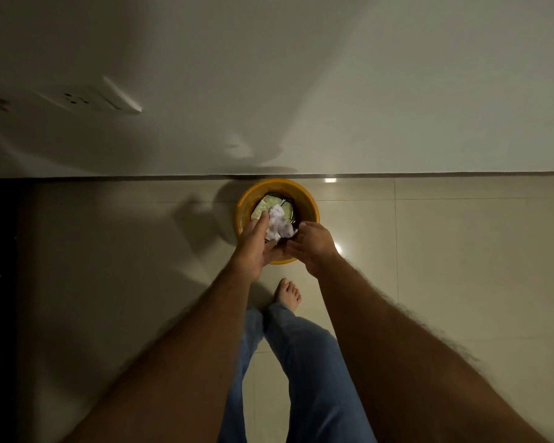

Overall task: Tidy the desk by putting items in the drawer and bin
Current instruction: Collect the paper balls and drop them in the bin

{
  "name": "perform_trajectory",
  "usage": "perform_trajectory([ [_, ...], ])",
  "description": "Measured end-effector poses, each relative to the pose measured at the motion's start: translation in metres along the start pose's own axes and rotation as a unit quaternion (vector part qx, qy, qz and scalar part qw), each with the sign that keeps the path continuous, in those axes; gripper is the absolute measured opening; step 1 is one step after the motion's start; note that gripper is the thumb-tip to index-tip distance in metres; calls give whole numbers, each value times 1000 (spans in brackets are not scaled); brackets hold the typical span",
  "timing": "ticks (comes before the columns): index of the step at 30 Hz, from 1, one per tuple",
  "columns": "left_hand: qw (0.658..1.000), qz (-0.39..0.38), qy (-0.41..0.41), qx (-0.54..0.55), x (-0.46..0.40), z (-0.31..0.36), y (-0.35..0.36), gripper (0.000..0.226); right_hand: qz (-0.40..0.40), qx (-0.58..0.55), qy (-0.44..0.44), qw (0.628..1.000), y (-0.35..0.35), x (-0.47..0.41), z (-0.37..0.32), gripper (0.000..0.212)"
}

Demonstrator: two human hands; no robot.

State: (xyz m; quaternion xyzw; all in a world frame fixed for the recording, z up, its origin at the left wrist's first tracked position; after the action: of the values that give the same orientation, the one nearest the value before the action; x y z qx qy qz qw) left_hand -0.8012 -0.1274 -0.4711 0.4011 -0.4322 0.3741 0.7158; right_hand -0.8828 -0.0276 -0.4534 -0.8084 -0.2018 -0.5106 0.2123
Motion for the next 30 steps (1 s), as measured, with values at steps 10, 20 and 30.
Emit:
perform_trajectory([
  [10, 1000, 2, 6, -17, 64, 18, 19, 62, -4, 28, -6, 1000, -22, 64, -19, 35],
  [20, 996, -13, 87, -32, 210, 66, 19, 58, -47, 127, -123, 983, -8, 214, -75, 18],
  [30, 975, 42, 211, 63, 345, 109, -103, 58, -172, 247, -243, 922, 101, 322, -93, 15],
])
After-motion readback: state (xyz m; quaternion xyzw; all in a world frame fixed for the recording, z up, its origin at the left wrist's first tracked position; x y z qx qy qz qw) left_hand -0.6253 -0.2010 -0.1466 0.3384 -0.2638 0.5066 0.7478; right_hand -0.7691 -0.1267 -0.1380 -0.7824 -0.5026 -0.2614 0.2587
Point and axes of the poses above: each hand's wrist, its own x-axis away from the middle knuckle, its own y-axis out of the palm, z = x × y, the point moved 10 cm from there along -x, towards the middle knuckle, and after that the axes turned 13 degrees about x, right-handed, at the moved point
